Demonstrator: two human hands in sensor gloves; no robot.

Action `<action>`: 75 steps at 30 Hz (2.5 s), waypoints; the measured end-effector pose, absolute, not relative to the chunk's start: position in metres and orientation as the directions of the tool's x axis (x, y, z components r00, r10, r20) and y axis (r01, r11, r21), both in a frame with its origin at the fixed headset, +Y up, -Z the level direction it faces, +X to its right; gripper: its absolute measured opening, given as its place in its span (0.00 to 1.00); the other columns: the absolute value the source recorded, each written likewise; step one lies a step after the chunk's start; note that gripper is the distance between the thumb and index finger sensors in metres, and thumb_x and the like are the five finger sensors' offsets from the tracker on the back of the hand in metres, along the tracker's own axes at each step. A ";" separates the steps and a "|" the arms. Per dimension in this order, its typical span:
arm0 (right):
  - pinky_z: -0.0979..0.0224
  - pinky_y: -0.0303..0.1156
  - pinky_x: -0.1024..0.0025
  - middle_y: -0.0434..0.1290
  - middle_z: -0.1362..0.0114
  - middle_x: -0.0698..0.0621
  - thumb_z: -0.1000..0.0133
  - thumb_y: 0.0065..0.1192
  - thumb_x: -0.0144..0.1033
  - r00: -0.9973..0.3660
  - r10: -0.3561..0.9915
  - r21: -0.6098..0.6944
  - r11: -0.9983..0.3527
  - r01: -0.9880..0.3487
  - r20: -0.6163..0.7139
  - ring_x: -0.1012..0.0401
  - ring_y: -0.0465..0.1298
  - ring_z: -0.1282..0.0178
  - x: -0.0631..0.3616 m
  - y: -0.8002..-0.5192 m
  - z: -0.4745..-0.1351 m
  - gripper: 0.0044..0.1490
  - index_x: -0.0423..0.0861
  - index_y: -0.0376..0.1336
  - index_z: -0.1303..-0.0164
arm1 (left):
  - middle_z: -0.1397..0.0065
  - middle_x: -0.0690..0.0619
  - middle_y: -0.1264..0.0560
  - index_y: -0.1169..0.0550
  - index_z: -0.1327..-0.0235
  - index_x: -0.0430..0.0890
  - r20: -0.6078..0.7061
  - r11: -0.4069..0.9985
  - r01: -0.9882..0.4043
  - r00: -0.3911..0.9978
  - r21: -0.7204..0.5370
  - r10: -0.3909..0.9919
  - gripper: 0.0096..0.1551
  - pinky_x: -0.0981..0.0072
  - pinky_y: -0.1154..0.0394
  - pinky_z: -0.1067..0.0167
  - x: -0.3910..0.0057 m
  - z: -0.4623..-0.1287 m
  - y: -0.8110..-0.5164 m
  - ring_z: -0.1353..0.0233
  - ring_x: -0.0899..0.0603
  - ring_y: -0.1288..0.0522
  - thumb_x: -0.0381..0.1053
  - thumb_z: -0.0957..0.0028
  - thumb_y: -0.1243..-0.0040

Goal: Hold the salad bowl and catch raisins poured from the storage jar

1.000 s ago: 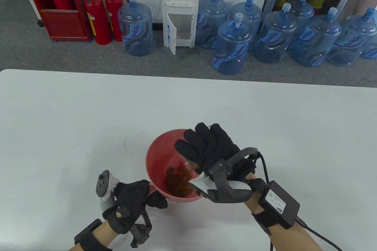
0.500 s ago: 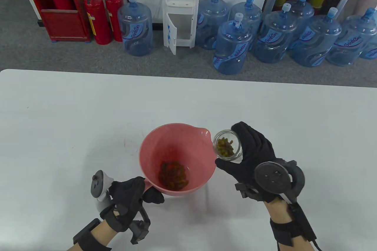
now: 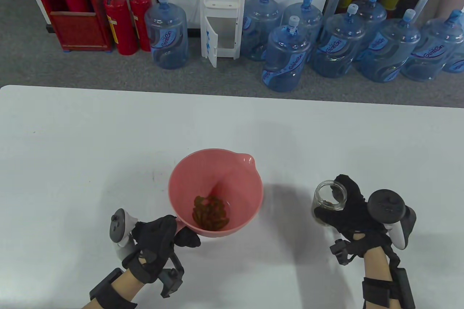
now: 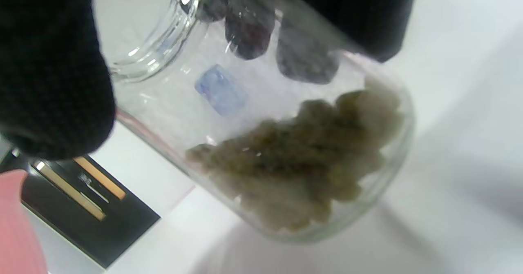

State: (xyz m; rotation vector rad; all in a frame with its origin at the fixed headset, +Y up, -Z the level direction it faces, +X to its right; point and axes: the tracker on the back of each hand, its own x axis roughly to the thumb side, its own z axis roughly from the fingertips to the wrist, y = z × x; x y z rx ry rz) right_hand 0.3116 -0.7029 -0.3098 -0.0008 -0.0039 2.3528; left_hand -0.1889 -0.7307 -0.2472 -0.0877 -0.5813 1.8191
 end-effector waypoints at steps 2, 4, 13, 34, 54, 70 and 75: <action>0.25 0.71 0.48 0.57 0.21 0.50 0.70 0.87 0.63 -0.717 0.698 0.022 -0.716 -0.697 -0.005 0.46 0.71 0.23 0.315 -0.708 -0.311 0.72 0.55 0.45 0.25 | 0.64 0.53 0.11 0.12 0.83 0.51 0.227 -0.211 -0.879 -0.330 -0.427 0.916 0.21 0.45 0.23 0.51 -0.189 -0.247 -0.731 0.59 0.38 0.13 0.63 0.55 0.48; 0.24 0.70 0.48 0.57 0.21 0.50 0.69 0.87 0.62 -0.711 0.703 0.051 -0.709 -0.703 -0.014 0.46 0.70 0.22 0.318 -0.714 -0.313 0.72 0.55 0.44 0.25 | 0.64 0.53 0.11 0.12 0.83 0.51 0.225 -0.210 -0.879 -0.329 -0.427 0.917 0.21 0.45 0.23 0.51 -0.189 -0.247 -0.731 0.59 0.38 0.13 0.63 0.55 0.48; 0.23 0.68 0.49 0.56 0.21 0.50 0.68 0.86 0.62 -0.723 0.690 0.110 -0.717 -0.689 -0.028 0.47 0.68 0.21 0.327 -0.723 -0.316 0.72 0.56 0.43 0.25 | 0.64 0.53 0.11 0.12 0.83 0.51 0.228 -0.206 -0.878 -0.327 -0.431 0.917 0.21 0.45 0.23 0.51 -0.190 -0.248 -0.731 0.59 0.38 0.13 0.63 0.55 0.48; 0.16 0.44 0.41 0.50 0.16 0.56 0.60 0.66 0.70 -0.868 0.433 -0.173 -0.861 -0.477 0.242 0.50 0.54 0.14 0.293 -0.659 -0.276 0.59 0.64 0.44 0.23 | 0.64 0.53 0.11 0.12 0.83 0.51 0.233 -0.197 -0.882 -0.318 -0.427 0.919 0.22 0.45 0.23 0.51 -0.190 -0.248 -0.732 0.59 0.38 0.13 0.63 0.55 0.48; 0.16 0.33 0.45 0.39 0.15 0.59 0.58 0.57 0.71 -0.877 0.205 -0.159 -0.941 -0.299 0.435 0.54 0.42 0.12 0.177 -0.692 -0.258 0.58 0.65 0.36 0.24 | 0.64 0.53 0.11 0.12 0.83 0.51 0.243 -0.193 -0.893 -0.309 -0.406 0.919 0.22 0.45 0.23 0.51 -0.194 -0.249 -0.732 0.59 0.38 0.13 0.63 0.54 0.49; 0.16 0.34 0.44 0.41 0.15 0.58 0.58 0.58 0.70 -0.870 0.171 -0.144 -0.954 -0.264 0.462 0.54 0.43 0.12 0.168 -0.696 -0.256 0.58 0.64 0.36 0.24 | 0.64 0.55 0.11 0.12 0.83 0.52 0.243 -0.136 -0.945 -0.213 -0.297 0.946 0.21 0.46 0.22 0.50 -0.180 -0.303 -0.704 0.59 0.40 0.12 0.64 0.55 0.49; 0.16 0.33 0.44 0.41 0.15 0.58 0.58 0.58 0.70 -0.869 0.166 -0.142 -0.955 -0.259 0.466 0.54 0.43 0.12 0.167 -0.695 -0.254 0.58 0.64 0.36 0.24 | 0.64 0.55 0.11 0.12 0.84 0.52 0.238 -0.115 -0.959 -0.179 -0.257 0.955 0.22 0.46 0.22 0.50 -0.163 -0.343 -0.703 0.59 0.40 0.12 0.64 0.55 0.49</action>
